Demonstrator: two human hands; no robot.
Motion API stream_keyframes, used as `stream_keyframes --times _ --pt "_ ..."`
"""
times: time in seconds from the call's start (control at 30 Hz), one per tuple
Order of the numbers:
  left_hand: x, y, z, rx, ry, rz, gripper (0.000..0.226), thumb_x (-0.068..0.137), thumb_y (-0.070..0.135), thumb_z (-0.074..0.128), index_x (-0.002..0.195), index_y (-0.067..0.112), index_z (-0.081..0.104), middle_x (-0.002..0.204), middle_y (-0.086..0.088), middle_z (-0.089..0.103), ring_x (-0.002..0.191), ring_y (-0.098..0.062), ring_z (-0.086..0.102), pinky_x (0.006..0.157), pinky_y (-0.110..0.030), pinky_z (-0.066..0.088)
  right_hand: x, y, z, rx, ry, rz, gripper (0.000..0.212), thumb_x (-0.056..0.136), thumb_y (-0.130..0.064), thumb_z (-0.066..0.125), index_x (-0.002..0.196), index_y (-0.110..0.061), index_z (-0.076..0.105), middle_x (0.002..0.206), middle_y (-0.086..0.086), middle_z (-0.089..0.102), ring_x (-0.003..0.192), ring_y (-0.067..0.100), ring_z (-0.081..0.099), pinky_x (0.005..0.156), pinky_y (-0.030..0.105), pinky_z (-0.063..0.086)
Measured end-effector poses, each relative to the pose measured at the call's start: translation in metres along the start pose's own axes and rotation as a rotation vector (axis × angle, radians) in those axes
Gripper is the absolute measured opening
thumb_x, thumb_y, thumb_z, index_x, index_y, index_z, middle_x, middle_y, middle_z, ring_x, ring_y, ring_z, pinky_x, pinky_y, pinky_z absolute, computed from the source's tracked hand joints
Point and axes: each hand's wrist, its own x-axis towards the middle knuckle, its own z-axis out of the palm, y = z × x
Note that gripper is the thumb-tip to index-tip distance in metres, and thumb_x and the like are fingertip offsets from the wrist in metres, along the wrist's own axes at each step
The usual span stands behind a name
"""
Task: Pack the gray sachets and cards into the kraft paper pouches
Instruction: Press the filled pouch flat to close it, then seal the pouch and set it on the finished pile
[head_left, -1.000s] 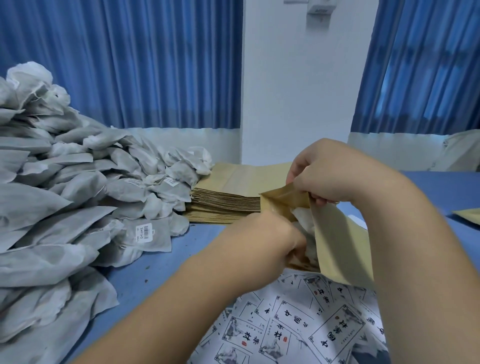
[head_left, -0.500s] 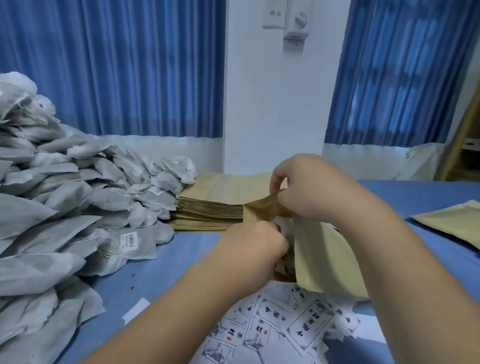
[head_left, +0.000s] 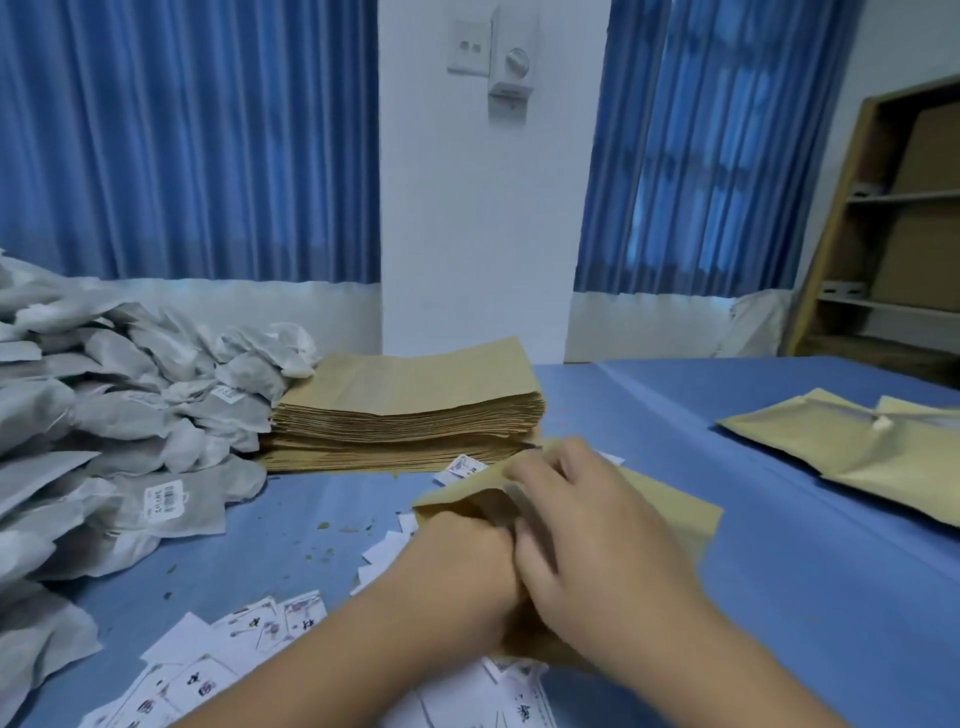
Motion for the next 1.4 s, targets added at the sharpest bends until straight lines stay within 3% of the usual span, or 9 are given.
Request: stream_keyframes --times 0.17,0.5,0.57,0.67,0.77,0.97,1.07,1.17,1.4 --pt "-0.002 0.006 0.011 0.081 0.012 0.077 0.015 0.056 0.029 0.074 0.059 0.021 0.062 0.053 0.006 0.057 0.043 -0.012 0.053 0.035 -0.021 0.04 -0.035 0.013 0.005 0.077 -0.036 0.024 0.04 0.062 -0.021 0.057 0.101 -0.03 0.063 0.081 -0.007 0.047 0.064 0.014 0.051 0.046 0.023 0.038" --pt "0.027 0.033 0.01 0.106 -0.024 0.059 0.03 0.028 0.026 0.081 0.047 0.02 0.058 0.044 0.006 0.051 0.035 -0.012 0.047 0.031 -0.017 0.03 -0.04 0.04 0.0 0.278 0.275 -0.005 0.041 0.067 -0.003 0.058 0.102 -0.019 0.071 0.074 -0.003 0.046 0.06 0.018 0.049 0.046 0.028 0.045" --pt "0.04 0.044 0.006 0.071 0.011 -0.005 0.021 0.043 0.024 0.077 0.06 0.02 0.064 0.054 0.004 0.058 0.046 -0.012 0.056 0.039 -0.019 0.036 -0.041 0.043 -0.002 0.294 0.322 -0.024 0.039 0.07 -0.005 0.053 0.102 -0.016 0.072 0.074 -0.002 0.045 0.059 0.018 0.049 0.046 0.028 0.045" --pt "0.058 0.057 0.005 0.034 -0.066 -0.12 0.029 0.088 0.005 0.046 0.114 0.008 0.059 0.112 -0.017 0.058 0.106 -0.03 0.057 0.081 -0.032 0.039 -0.041 0.048 -0.005 0.298 0.321 -0.046 0.039 0.074 -0.012 0.045 0.103 -0.017 0.072 0.073 -0.001 0.044 0.06 0.018 0.048 0.046 0.029 0.044" --pt "0.067 0.064 0.0 0.025 -0.233 -0.087 0.033 0.093 0.007 0.04 0.124 0.006 0.05 0.124 -0.019 0.052 0.113 -0.033 0.051 0.09 -0.039 0.039 -0.042 0.056 -0.006 0.287 0.312 -0.004 0.038 0.069 -0.006 0.055 0.1 -0.021 0.073 0.073 -0.005 0.043 0.062 0.014 0.048 0.048 0.029 0.044" --pt "0.032 0.04 -0.005 -0.061 -0.02 -0.018 0.03 0.094 0.043 0.042 0.111 0.025 0.06 0.111 0.002 0.059 0.099 -0.017 0.056 0.076 -0.027 0.044 -0.042 0.07 -0.008 0.355 0.176 0.122 0.035 0.072 -0.023 0.058 0.104 -0.032 0.07 0.086 -0.015 0.046 0.084 0.003 0.05 0.067 0.027 0.047" --pt "0.008 0.031 -0.013 -0.111 0.209 -0.012 0.024 0.086 0.038 0.046 0.089 0.026 0.066 0.087 0.008 0.061 0.077 -0.011 0.059 0.062 -0.02 0.043 -0.042 0.069 -0.008 0.405 0.058 0.092 0.041 0.076 -0.028 0.055 0.115 -0.032 0.067 0.099 -0.018 0.05 0.1 0.003 0.051 0.085 0.027 0.045" --pt "-0.004 0.025 -0.013 -0.239 0.431 -0.108 0.017 0.083 0.029 0.06 0.098 0.023 0.058 0.091 0.005 0.054 0.079 -0.013 0.05 0.062 -0.024 0.043 -0.043 0.069 -0.007 0.431 -0.008 0.06 0.048 0.075 -0.022 0.051 0.121 -0.03 0.064 0.104 -0.016 0.053 0.104 0.005 0.05 0.09 0.026 0.043" --pt "0.007 0.024 -0.009 -0.209 0.375 -0.238 0.063 0.059 0.024 0.088 0.11 0.026 0.051 0.094 0.001 0.055 0.074 -0.02 0.056 0.065 -0.026 0.041 -0.053 0.079 -0.006 0.499 -0.071 0.06 0.052 0.076 -0.013 0.045 0.121 -0.031 0.064 0.108 -0.021 0.057 0.104 0.004 0.054 0.085 0.023 0.046"
